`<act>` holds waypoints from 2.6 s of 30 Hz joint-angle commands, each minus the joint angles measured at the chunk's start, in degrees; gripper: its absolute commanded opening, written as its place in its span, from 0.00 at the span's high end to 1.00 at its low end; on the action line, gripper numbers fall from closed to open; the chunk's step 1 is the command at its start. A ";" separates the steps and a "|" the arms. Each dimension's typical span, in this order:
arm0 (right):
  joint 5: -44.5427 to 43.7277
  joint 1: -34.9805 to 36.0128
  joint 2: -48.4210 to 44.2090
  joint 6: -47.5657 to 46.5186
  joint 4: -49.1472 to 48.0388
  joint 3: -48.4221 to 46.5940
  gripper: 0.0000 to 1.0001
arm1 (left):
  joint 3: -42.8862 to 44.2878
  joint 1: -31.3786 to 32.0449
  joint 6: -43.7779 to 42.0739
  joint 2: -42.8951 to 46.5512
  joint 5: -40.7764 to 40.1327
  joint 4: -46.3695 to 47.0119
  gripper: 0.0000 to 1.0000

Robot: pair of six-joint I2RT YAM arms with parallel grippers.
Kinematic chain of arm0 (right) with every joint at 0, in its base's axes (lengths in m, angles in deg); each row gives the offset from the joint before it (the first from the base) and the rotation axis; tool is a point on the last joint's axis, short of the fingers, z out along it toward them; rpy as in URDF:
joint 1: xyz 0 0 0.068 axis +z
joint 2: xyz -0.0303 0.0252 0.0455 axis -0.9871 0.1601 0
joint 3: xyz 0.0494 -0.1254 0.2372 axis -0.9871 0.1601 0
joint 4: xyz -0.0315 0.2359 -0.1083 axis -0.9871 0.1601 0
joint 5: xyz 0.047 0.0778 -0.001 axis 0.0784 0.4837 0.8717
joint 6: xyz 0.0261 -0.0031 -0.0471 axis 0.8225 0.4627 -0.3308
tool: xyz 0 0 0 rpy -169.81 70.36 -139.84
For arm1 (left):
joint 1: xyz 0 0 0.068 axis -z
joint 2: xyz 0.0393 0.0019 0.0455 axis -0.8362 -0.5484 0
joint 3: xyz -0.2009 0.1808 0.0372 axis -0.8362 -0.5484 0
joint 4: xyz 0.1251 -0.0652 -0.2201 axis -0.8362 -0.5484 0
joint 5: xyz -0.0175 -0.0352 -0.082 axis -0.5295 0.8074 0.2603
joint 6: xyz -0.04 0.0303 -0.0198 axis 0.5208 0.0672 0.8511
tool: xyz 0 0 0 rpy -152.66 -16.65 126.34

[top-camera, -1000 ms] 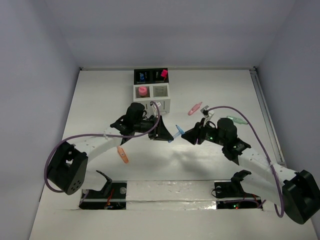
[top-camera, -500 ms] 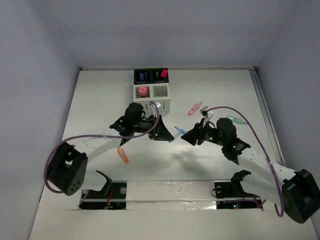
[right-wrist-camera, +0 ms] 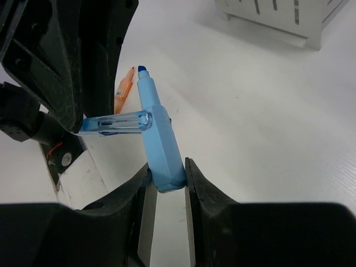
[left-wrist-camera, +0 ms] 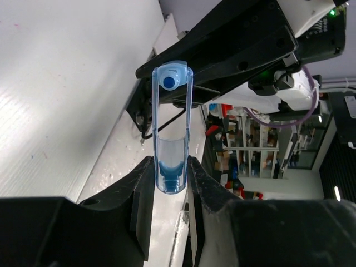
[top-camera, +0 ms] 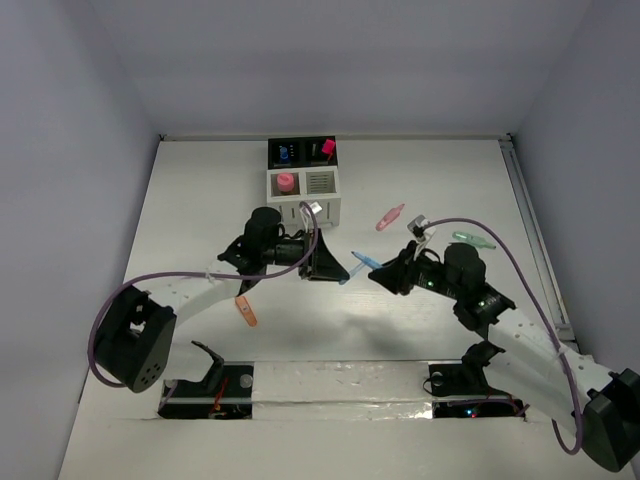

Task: Sort the stationery into containers
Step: Close the pen cap on the pen.

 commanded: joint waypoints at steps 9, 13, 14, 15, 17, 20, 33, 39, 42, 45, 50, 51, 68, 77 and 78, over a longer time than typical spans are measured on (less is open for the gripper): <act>0.67 0.03 -6.95 -1.50 3.24 -5.33 0.94 | -10.99 -0.40 3.22 5.38 6.73 13.23 1.00; 0.48 0.03 -5.72 -3.87 3.95 -8.67 0.94 | -11.96 -0.40 -1.19 8.19 6.29 8.48 1.00; 0.57 0.03 -5.20 -4.31 3.95 -9.20 0.94 | -12.05 -0.40 -1.89 8.63 6.29 7.86 1.00; 1.00 0.03 -4.15 -4.67 3.95 -9.73 0.94 | -12.05 -0.40 -2.42 9.07 6.29 6.64 1.00; 1.53 0.03 -3.00 -5.72 3.69 -11.22 0.94 | -11.96 -0.40 -4.27 9.87 6.64 5.40 1.00; 4.95 0.03 -0.89 -8.70 3.15 -13.06 0.96 | -12.22 -0.40 -5.41 10.92 7.78 4.51 1.00; 34.31 0.03 9.57 -32.79 28.26 -31.96 1.00 | -12.57 -0.40 -12.45 18.91 11.83 -4.62 1.00; 38.00 0.03 10.01 -37.36 33.30 -35.93 1.00 | -12.57 -0.40 -13.59 25.51 9.90 -10.15 1.00; 40.46 0.03 11.68 -37.54 33.83 -37.07 1.00 | -12.57 -0.40 -13.50 27.53 8.93 -10.69 1.00; 43.54 0.03 14.23 -38.68 36.28 -38.91 1.00 | -12.84 -0.40 -12.71 28.33 8.66 -9.73 1.00; 45.04 0.03 16.08 -39.13 37.09 -39.80 1.00 | -12.75 -0.40 -11.83 28.15 8.66 -8.67 1.00; 44.61 0.03 16.08 -38.69 36.13 -39.45 1.00 | -12.75 -0.40 -11.05 28.24 8.84 -7.36 1.00; 33.44 0.03 12.30 -20.77 15.38 -31.45 1.00 | -22.58 -0.40 3.36 36.76 -0.89 18.47 0.27; 26.59 0.03 11.95 -9.17 13.26 -28.11 1.00 | -24.70 -0.40 -2.07 40.36 -19.53 22.00 0.24; 26.67 0.03 12.03 -8.54 13.09 -27.93 1.00 | -24.70 -0.40 -2.77 40.63 -20.86 22.00 0.23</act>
